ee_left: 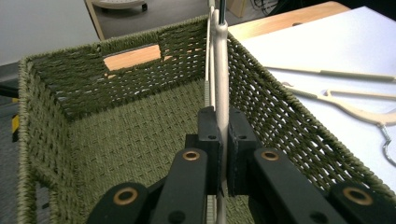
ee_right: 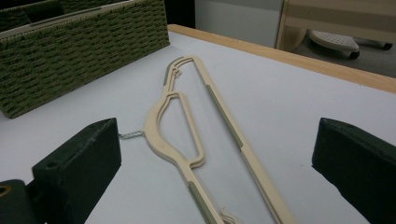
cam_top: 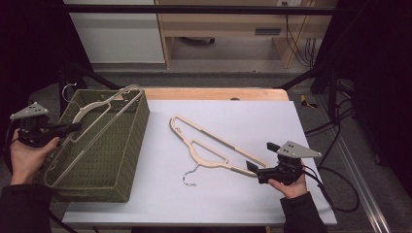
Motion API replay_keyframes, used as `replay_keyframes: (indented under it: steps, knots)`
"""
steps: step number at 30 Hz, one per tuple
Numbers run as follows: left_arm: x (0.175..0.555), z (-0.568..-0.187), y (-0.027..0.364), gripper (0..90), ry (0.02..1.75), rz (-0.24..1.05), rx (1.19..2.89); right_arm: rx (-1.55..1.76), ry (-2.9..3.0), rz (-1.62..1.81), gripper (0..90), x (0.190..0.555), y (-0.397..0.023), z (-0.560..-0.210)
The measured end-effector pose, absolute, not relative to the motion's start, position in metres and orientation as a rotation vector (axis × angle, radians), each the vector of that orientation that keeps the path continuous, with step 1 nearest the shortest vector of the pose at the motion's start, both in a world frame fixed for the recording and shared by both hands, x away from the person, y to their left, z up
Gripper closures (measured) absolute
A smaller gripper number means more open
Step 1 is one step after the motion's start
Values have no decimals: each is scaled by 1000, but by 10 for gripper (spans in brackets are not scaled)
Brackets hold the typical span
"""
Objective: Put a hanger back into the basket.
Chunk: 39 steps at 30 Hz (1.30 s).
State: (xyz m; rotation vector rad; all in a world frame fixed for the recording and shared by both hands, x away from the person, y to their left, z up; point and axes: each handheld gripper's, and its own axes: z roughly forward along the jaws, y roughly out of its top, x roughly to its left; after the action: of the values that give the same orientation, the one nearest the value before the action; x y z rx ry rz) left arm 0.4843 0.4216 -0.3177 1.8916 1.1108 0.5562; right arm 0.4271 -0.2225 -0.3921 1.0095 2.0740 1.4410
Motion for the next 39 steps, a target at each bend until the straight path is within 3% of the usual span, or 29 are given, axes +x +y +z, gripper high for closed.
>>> replay_keyframes:
  steps: [15, 22, 29, 39]
  knots:
    - [494, -339, 440, 863, 1193, 471, 1932, 1008, 2089, 1437, 19, 428, -221, -394]
    - [501, -355, 424, 862, 1201, 428, 1966, 1008, 2093, 1436, 19, 429, -220, -394]
    - [503, -372, 425, 860, 1267, 399, 1891, 1008, 2093, 1435, 20, 429, -220, -394]
    - [514, -381, 433, 828, 1417, 480, 1904, 1008, 2102, 1436, 21, 429, -219, -395]
